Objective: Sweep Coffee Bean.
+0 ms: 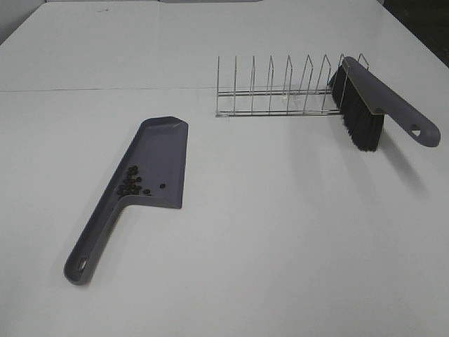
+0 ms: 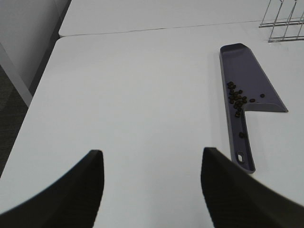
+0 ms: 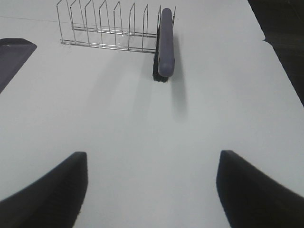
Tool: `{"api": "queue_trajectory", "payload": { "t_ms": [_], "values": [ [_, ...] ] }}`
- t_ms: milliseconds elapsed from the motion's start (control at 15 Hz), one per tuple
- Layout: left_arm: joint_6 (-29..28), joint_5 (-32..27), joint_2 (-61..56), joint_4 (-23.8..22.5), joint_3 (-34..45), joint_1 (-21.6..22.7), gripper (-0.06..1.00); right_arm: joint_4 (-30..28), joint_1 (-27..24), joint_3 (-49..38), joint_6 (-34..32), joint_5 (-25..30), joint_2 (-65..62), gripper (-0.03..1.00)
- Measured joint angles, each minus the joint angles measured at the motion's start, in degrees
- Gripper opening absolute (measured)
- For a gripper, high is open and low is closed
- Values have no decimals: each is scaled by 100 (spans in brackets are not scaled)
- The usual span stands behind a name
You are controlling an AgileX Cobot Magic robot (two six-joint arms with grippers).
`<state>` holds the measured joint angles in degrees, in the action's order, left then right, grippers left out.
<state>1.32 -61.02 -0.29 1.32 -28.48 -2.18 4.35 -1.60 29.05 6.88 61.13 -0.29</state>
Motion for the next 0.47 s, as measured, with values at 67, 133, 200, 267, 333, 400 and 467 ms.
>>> {"api": "queue_trajectory", "payload": {
  "t_ms": [67, 133, 200, 267, 333, 400, 467],
  "values": [
    [0, 0, 0, 0, 0, 0, 56, 0, 0, 0, 0, 0, 0, 63],
    [0, 0, 0, 0, 0, 0, 56, 0, 0, 0, 0, 0, 0, 63],
    [0, 0, 0, 0, 0, 0, 56, 6, 0, 0, 0, 0, 0, 63],
    [0, 0, 0, 0, 0, 0, 56, 6, 0, 0, 0, 0, 0, 63],
    [0, 0, 0, 0, 0, 0, 56, 6, 0, 0, 0, 0, 0, 63],
    [0, 0, 0, 0, 0, 0, 56, 6, 0, 0, 0, 0, 0, 63],
    [0, 0, 0, 0, 0, 0, 56, 6, 0, 0, 0, 0, 0, 63]
  ]
}}
